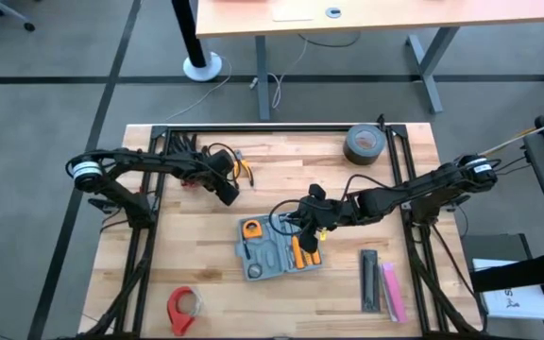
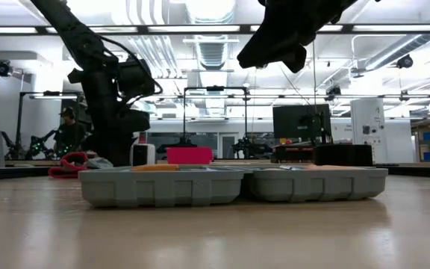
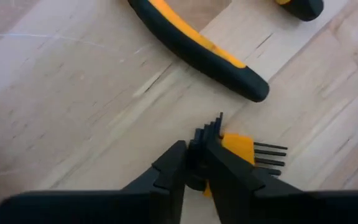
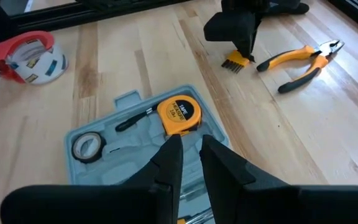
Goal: Prefit tool cases
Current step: Put the hex keys into the gray tool box
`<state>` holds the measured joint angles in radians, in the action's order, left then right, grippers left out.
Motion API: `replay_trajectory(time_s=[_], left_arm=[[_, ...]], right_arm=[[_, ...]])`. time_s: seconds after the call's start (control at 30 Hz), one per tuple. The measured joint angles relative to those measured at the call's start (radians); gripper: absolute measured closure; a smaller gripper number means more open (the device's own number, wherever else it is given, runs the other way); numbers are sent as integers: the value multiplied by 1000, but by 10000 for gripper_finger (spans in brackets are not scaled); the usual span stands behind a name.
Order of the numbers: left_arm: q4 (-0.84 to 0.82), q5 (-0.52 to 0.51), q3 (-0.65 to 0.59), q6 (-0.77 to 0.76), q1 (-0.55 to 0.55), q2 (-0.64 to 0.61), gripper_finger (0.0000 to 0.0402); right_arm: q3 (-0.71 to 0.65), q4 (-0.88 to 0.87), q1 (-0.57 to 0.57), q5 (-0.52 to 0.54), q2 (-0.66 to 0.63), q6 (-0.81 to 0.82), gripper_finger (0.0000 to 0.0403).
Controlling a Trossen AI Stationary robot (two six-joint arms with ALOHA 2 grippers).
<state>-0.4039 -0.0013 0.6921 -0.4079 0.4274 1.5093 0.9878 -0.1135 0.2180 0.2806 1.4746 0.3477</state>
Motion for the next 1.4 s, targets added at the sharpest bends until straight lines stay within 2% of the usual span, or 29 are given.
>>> replay_trajectory(time_s=[0.2,0.57,0.73,1.0,1.2,1.4], left_arm=[[3,-17,-1,24,0,0,391],[15,13,2,26,0,-13,399],[-49,18,42,41,0,-43,401],[-211,23,146,64,-2,-85,400],[-151,111,133,-3,-21,-55,395],[-137,108,107,-121,-43,-9,352]], right_arm=[[0,0,0,0,0,0,351],[0,0,0,0,0,0,358],[0,0,0,1,0,0,364],[0,-3,0,8,0,4,357],[0,-3,0,8,0,8,363],[0,-1,0,8,0,3,359]])
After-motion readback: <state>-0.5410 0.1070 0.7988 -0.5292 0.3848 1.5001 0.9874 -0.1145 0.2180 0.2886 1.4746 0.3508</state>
